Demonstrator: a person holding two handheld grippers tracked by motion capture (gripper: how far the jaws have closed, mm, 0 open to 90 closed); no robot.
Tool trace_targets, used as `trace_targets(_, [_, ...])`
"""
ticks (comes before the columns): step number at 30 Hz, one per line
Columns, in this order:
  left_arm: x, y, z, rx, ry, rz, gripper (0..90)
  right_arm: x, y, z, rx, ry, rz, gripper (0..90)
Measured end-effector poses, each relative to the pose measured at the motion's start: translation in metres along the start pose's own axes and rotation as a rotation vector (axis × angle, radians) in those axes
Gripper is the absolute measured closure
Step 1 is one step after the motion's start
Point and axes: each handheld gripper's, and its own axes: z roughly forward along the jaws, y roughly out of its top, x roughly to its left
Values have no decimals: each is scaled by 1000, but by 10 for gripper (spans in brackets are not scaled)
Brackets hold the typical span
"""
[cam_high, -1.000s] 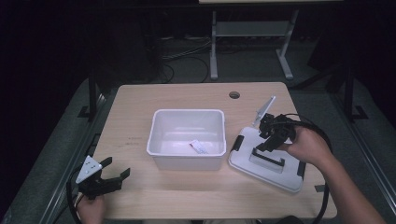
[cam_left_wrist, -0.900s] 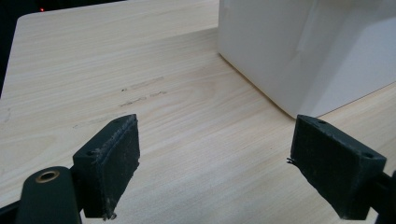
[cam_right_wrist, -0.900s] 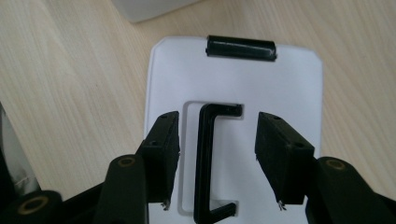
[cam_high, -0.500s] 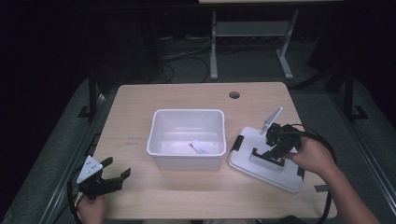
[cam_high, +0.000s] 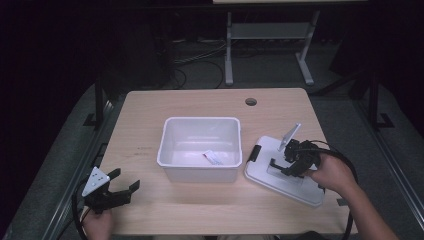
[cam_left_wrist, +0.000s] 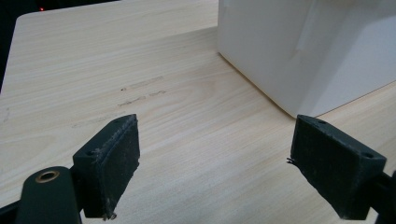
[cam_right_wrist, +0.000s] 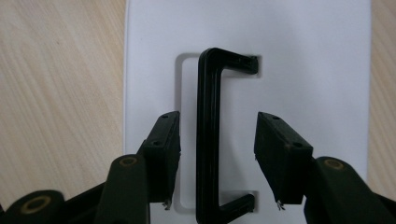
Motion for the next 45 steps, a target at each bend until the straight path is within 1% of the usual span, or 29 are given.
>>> trace_targets(3, [0, 0, 0, 0, -1, 0, 150, 0, -2, 6, 10, 1, -3, 532])
trace_targets(7, [0, 0, 0, 1, 0, 0, 150, 0, -3, 9, 19, -5, -5, 553])
trace_targets(14, [0, 0, 0, -1, 0, -1, 150, -1, -3, 13, 27, -11, -7, 631])
trace_targets(18, [0, 0, 0, -2, 0, -1, 150, -1, -4, 12, 26, -4, -7, 664])
trace_targets(20, [0, 0, 0, -1, 1, 0, 151, -1, -4, 9, 18, -12, -4, 691])
trace_targets(23, [0, 0, 0, -1, 0, -1, 150, -2, -4, 7, 14, -16, -3, 708])
trace_targets(27, [0, 0, 0, 2, 0, 0, 151, -7, -4, 1, 7, -23, 8, 753])
trace_targets(36, [1, 0, 0, 0, 1, -1, 150, -13, -2, -1, 22, -25, 12, 787])
trace_targets(41, [1, 0, 0, 0, 1, -2, 150, -17, -3, 0, 28, -14, 19, 806])
trace_targets(42, [1, 0, 0, 0, 1, -2, 150, -18, -3, 1, 30, -6, 20, 809])
trace_targets(45, [0, 0, 0, 2, 0, 0, 150, -19, -3, 1, 28, -7, 24, 811])
